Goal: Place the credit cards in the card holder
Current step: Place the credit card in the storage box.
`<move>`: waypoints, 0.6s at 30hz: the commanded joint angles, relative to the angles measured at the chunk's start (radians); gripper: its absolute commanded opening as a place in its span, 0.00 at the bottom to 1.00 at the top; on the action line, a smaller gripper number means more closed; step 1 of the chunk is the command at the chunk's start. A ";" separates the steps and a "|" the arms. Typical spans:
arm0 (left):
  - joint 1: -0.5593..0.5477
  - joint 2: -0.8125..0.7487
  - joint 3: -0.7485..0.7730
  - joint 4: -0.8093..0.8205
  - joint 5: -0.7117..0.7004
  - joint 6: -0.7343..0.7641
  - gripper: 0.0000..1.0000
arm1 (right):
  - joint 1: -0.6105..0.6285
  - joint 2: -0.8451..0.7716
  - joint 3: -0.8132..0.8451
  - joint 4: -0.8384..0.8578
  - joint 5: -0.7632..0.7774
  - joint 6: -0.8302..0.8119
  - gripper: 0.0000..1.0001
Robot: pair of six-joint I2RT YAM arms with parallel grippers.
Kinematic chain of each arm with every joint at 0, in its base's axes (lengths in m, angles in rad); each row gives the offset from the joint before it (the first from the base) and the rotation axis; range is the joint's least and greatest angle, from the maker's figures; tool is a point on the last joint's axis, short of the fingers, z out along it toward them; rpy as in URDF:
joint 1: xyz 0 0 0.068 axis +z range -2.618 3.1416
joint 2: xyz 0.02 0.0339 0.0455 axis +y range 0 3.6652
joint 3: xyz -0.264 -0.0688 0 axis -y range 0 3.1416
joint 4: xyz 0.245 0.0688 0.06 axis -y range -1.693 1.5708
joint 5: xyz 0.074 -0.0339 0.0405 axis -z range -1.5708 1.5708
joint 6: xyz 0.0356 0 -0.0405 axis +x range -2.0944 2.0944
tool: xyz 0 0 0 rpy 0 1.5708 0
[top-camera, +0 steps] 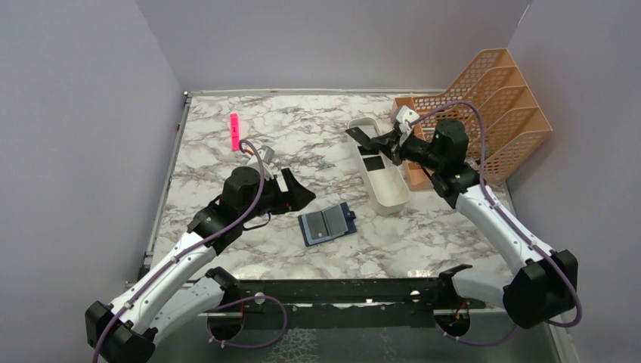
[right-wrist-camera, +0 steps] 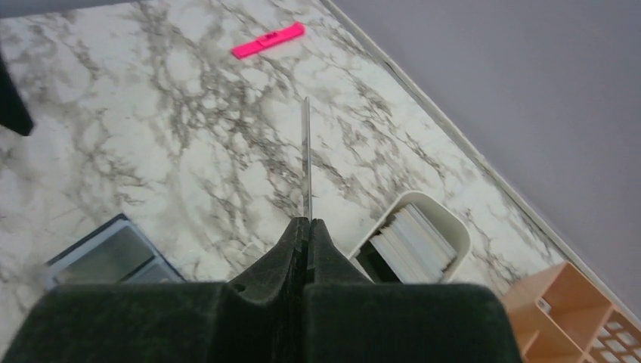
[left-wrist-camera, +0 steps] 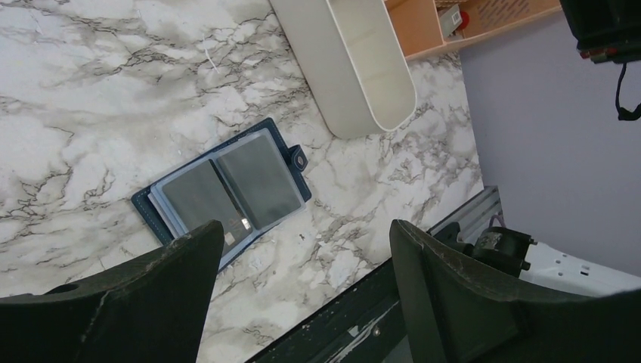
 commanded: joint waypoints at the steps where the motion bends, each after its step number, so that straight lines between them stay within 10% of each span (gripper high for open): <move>1: 0.002 -0.016 -0.013 0.031 0.023 -0.005 0.84 | -0.003 0.091 0.104 -0.204 0.234 -0.147 0.01; 18: 0.003 0.063 0.038 -0.025 0.011 0.108 0.84 | -0.085 0.442 0.320 -0.527 0.150 -0.682 0.01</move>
